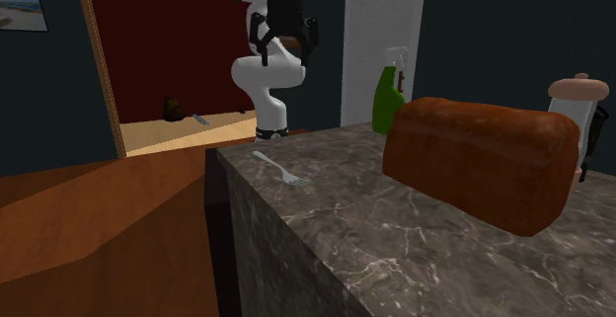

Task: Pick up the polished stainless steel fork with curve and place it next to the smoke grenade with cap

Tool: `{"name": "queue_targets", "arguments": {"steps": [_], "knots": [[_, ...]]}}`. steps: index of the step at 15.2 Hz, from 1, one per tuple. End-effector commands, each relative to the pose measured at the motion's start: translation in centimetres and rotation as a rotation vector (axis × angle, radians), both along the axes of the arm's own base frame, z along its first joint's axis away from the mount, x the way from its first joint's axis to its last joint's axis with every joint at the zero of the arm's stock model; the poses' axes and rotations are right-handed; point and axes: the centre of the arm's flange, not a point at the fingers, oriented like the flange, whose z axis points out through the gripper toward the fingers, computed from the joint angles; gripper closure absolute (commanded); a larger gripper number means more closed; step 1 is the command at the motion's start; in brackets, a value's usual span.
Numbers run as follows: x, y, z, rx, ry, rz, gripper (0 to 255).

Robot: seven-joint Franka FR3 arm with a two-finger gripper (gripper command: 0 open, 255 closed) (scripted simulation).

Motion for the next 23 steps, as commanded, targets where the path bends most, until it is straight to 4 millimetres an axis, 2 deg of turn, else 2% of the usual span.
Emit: {"name": "queue_targets", "arguments": {"steps": [1, 16, 23], "knots": [[1.8, -0.4, -1.5, 0.003, -0.017, -0.008, 0], [14.2, -4.9, -14.9, 0.028, -0.11, -0.066, 0], [14.4, -4.9, -18.6, 0.028, -0.11, -0.066, 0]]}}
